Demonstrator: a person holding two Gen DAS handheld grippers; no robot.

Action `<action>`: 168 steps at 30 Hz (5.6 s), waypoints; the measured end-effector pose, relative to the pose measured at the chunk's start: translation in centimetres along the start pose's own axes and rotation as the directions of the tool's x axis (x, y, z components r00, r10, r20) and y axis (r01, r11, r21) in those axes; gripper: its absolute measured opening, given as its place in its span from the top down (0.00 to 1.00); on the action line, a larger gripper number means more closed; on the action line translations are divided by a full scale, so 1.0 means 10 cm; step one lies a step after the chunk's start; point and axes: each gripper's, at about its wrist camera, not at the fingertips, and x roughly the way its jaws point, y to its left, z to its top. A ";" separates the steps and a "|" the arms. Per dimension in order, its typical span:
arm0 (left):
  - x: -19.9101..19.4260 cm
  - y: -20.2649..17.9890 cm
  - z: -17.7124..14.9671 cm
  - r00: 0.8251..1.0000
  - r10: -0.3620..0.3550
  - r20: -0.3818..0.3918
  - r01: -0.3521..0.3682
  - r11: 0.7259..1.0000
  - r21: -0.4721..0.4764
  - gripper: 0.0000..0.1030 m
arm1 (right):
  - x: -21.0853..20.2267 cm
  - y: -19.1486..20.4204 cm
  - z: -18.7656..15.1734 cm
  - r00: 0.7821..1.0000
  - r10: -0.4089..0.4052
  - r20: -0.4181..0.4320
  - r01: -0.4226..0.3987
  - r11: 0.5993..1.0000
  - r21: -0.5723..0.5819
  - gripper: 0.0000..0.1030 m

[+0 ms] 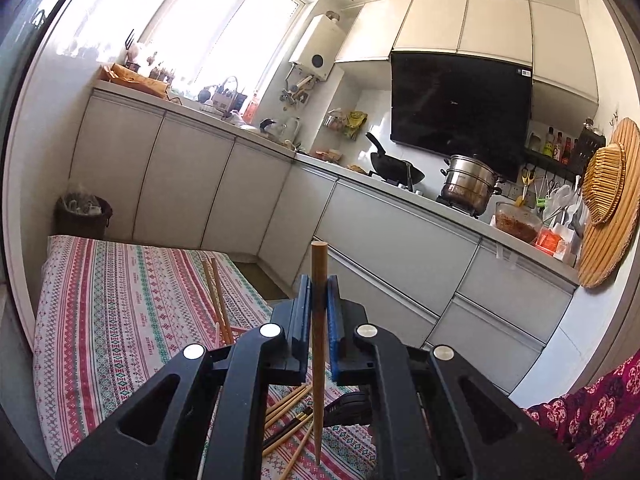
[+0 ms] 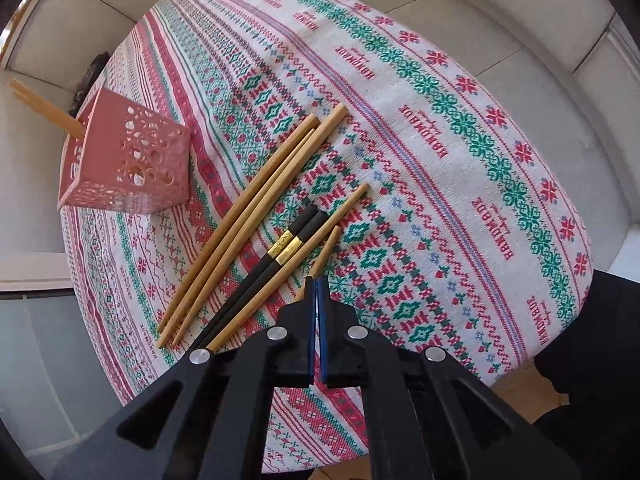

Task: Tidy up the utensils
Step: 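Lift the chopstick with the left tool while the right tool grasps another wooden chopstick, then carry both chopsticks over the pink basket and open both tools to drop them in, then withdraw both open tools from the basket toward the remaining chopsticks, then lower the left tool onto the loose chopsticks and close on a wooden chopstick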

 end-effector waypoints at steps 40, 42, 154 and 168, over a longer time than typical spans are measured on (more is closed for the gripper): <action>0.12 -0.34 -0.01 0.983 0.170 0.062 -0.171 0.985 0.009 0.93 | -1.06 0.46 -0.68 0.738 0.278 0.615 -0.050 0.931 -0.361 0.94; 0.13 -0.41 -0.01 0.978 0.194 0.082 -0.195 0.981 -0.002 0.93 | -1.25 0.44 -0.71 0.700 0.303 0.646 -0.046 0.923 -0.383 0.94; 1.09 -0.20 -0.12 0.855 0.515 -0.065 -0.491 0.842 0.223 0.07 | -1.97 0.22 -0.36 0.522 0.360 0.773 0.010 0.904 -0.427 0.06; 2.27 -0.48 -1.43 0.628 0.291 -0.722 0.139 0.870 0.472 0.21 | -1.16 -0.90 -0.01 0.756 0.222 0.616 -0.054 0.959 -0.279 0.06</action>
